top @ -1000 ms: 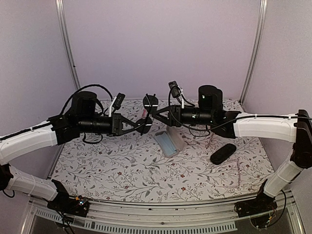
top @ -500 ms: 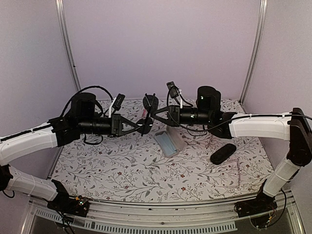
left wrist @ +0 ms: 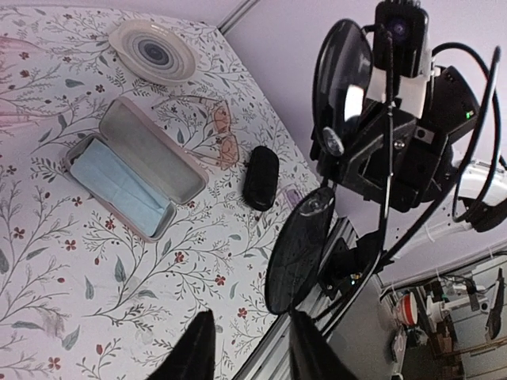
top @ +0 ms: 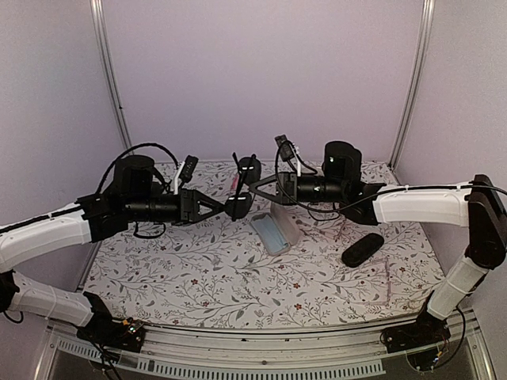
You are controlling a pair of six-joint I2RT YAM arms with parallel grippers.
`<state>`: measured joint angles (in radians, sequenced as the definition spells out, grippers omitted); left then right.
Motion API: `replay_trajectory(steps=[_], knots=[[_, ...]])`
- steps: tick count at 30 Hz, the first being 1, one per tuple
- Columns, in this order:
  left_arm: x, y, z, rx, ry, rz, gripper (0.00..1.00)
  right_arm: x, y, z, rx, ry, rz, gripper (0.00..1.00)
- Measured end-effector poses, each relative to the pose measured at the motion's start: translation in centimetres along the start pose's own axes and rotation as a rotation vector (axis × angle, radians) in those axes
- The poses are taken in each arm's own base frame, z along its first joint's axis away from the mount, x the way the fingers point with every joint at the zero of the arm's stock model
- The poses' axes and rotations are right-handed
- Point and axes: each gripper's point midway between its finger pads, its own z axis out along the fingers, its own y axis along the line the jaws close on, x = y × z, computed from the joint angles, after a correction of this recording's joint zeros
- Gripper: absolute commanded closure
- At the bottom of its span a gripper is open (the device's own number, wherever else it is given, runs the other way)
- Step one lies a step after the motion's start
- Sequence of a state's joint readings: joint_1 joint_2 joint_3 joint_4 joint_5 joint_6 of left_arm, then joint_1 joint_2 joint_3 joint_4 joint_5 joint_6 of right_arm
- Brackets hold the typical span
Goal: Organize the sunglasses
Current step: Pass from the left arm to the right, then pass from the right arm to the left
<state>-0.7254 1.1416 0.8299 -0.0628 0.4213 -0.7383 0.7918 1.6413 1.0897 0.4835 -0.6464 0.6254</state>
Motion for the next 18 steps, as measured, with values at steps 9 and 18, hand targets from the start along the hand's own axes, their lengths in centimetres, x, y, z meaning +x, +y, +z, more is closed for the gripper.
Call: replay_trajectory(steps=[9, 18], knots=[[0.3, 1.9, -0.2, -0.084, -0.017, 0.018, 0.36, 1.4, -4.2, -2.7, 0.073, 0.06, 0.091, 1.0], [-0.2, 0.9, 0.0, -0.038, -0.026, 0.114, 0.41, 2.9, -5.2, -4.1, 0.085, 0.171, 0.093, 1.0]])
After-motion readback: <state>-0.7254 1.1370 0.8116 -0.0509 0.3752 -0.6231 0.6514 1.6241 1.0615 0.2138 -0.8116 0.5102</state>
